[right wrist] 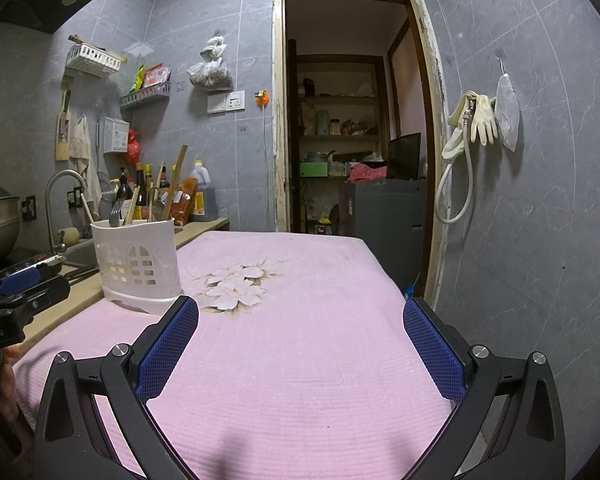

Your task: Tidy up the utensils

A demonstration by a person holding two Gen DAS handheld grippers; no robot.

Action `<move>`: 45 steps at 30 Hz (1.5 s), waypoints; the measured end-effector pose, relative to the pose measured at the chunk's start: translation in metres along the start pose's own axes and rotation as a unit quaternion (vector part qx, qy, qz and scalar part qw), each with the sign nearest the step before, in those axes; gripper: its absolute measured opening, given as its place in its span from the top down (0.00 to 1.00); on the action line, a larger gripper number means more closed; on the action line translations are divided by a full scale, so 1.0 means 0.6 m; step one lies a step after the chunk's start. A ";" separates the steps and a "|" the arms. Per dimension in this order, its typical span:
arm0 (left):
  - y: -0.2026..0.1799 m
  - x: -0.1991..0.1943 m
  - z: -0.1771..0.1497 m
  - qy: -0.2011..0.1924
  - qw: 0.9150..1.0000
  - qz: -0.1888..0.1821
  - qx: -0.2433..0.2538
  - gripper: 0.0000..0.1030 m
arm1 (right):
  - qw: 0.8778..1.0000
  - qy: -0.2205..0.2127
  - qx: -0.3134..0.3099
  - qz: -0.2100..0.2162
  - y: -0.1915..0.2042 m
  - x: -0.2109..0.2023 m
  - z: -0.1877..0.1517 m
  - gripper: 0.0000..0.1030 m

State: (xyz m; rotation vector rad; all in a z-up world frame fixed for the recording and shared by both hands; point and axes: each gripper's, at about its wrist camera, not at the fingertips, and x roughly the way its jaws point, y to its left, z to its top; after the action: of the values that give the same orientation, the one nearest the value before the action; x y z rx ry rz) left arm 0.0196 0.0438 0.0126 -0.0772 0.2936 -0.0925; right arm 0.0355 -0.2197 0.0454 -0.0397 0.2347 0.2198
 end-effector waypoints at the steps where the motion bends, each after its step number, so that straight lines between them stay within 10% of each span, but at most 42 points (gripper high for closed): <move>1: 0.000 0.000 -0.001 0.000 1.000 0.000 0.000 0.02 | 1.000 0.000 0.000 0.000 0.000 0.000 0.000 0.00; 45: 0.013 -0.001 -0.012 0.010 1.000 0.009 -0.027 0.02 | 1.000 0.005 0.001 0.000 0.006 -0.002 -0.001 0.00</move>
State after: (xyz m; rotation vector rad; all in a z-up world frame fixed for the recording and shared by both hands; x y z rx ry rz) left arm 0.0179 0.0511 0.0054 -0.1267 0.3169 -0.0679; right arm 0.0335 -0.2167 0.0452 -0.0391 0.2443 0.2198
